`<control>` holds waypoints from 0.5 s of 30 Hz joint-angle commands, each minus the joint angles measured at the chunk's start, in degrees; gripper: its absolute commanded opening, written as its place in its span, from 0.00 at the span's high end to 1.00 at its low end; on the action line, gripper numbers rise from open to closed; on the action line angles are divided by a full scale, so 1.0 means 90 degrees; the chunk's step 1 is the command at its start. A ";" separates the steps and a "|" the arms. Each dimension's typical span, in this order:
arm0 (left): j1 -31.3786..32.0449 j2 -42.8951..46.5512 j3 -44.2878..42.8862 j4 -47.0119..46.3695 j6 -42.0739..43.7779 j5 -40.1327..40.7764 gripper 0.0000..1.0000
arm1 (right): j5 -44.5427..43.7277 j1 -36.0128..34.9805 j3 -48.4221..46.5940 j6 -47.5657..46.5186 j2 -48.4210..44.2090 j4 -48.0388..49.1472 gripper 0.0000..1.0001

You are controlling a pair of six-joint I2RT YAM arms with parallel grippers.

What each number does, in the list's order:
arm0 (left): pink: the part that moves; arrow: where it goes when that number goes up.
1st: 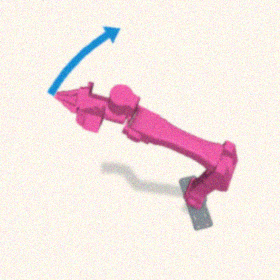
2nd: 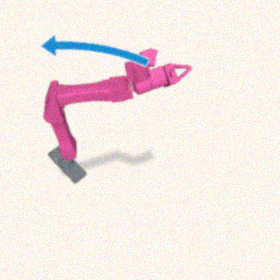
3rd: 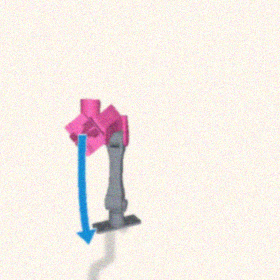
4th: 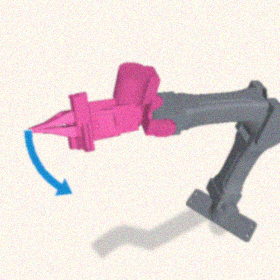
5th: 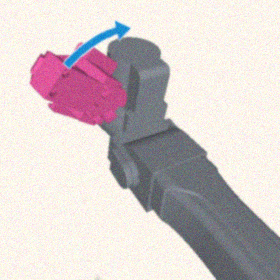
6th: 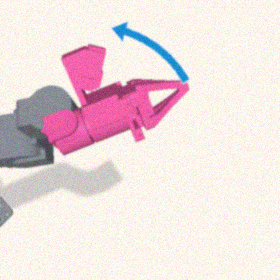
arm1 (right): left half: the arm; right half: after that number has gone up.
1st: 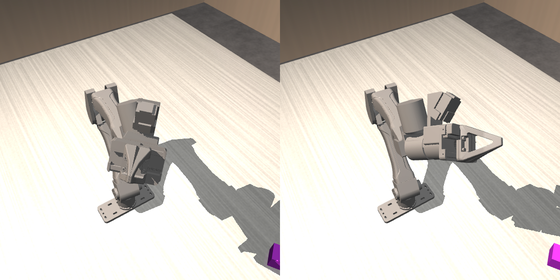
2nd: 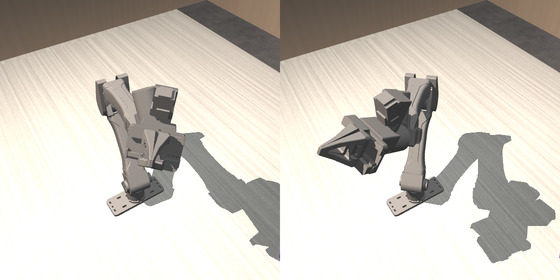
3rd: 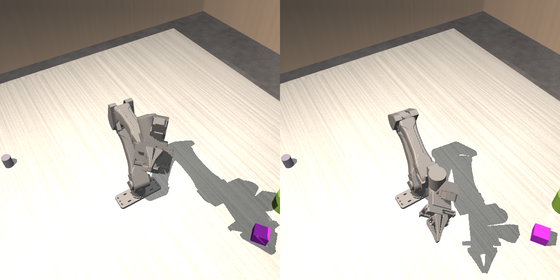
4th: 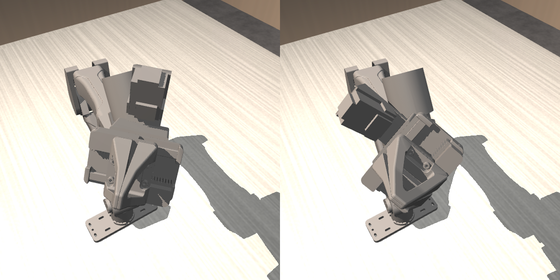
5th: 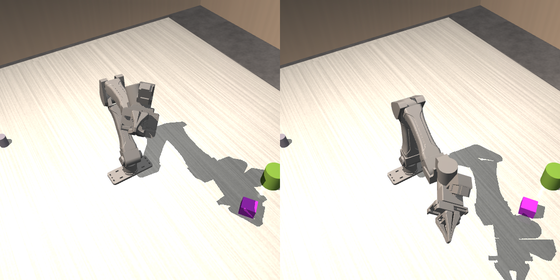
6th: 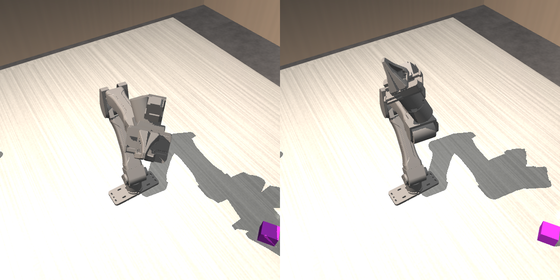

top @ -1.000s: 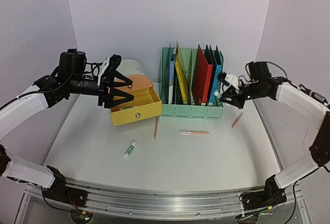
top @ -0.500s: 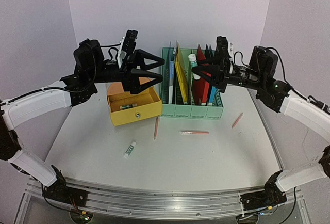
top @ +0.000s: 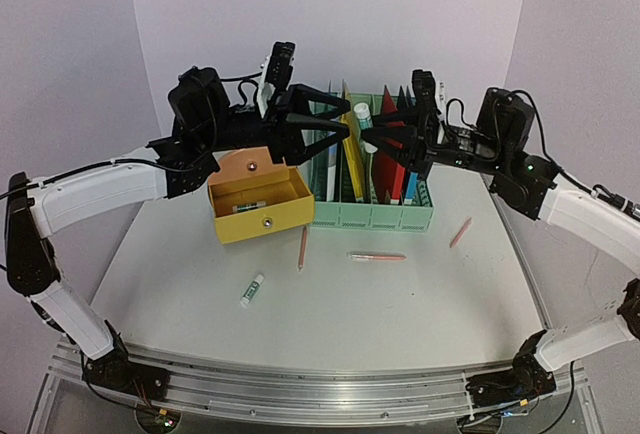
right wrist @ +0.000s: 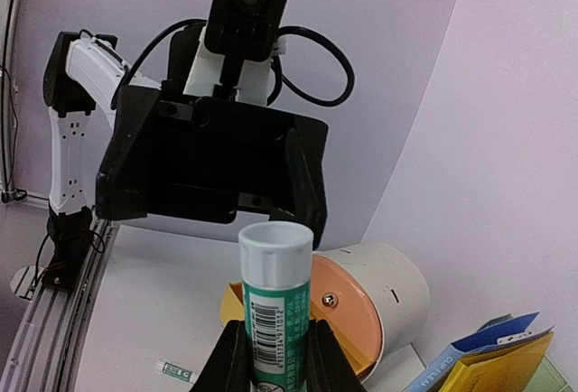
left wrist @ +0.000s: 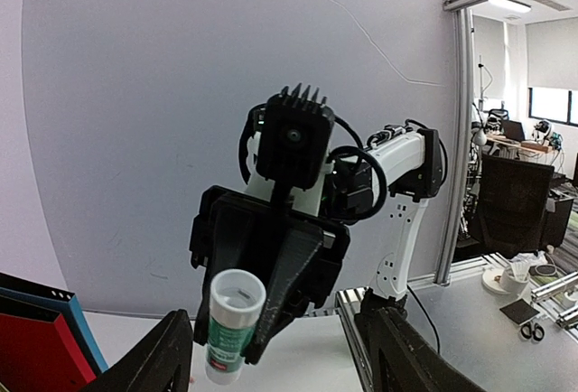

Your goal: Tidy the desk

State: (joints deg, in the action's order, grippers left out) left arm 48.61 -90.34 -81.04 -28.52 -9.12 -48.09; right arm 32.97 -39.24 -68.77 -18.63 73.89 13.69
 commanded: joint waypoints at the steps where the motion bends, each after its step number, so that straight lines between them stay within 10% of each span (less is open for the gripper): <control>1: 0.0058 -0.0215 -0.0583 -0.0164 -0.0080 0.0244 0.35 | 0.0018 -0.0078 -0.0209 -0.0108 -0.0015 0.0247 1.00; 9: 0.0163 -0.0403 -0.0786 0.0030 0.0007 0.0219 0.62 | -0.0009 -0.0130 -0.0197 -0.0184 -0.0047 0.0235 1.00; 15: 0.0220 -0.0496 -0.0908 0.0371 0.0206 0.0178 0.63 | 0.0024 -0.0144 -0.0204 -0.0187 -0.0027 0.0207 1.00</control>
State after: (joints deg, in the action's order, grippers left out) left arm 50.09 -94.02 -86.04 -27.17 -8.70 -46.34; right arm 32.97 -39.97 -68.77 -20.09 73.89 13.68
